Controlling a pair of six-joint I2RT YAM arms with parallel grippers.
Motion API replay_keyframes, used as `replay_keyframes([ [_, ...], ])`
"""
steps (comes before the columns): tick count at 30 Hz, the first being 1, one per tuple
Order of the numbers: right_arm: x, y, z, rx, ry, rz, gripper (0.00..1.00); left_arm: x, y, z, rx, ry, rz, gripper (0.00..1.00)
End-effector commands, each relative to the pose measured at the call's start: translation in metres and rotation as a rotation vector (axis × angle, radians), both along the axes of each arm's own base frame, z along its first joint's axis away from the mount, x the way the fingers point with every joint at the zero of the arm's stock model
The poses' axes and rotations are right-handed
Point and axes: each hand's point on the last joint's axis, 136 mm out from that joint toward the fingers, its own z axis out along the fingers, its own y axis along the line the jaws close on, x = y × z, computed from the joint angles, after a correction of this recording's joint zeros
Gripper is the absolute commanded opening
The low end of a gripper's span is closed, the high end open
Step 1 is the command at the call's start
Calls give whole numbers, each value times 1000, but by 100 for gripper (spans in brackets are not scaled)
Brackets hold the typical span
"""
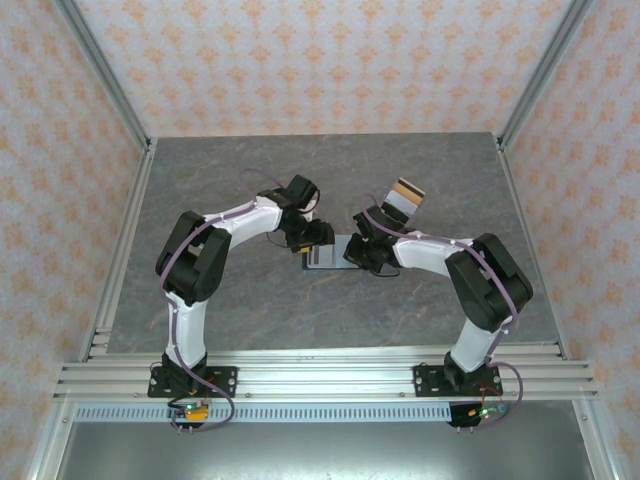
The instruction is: Take the credit cards out of the card holder
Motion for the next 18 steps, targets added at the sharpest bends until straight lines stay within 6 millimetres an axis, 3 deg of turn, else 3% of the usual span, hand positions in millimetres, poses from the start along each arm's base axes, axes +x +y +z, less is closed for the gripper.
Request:
replay_keyframes([
  [1, -11, -11, -22, -68, 64, -20, 18, -7, 9, 7, 50, -12, -13, 62],
  [10, -11, -11, -22, -71, 66, -20, 18, -8, 12, 20, 52, -38, -9, 58],
  [18, -12, -12, -23, -71, 69, -20, 18, -8, 4, 3, 36, 5, -19, 58],
])
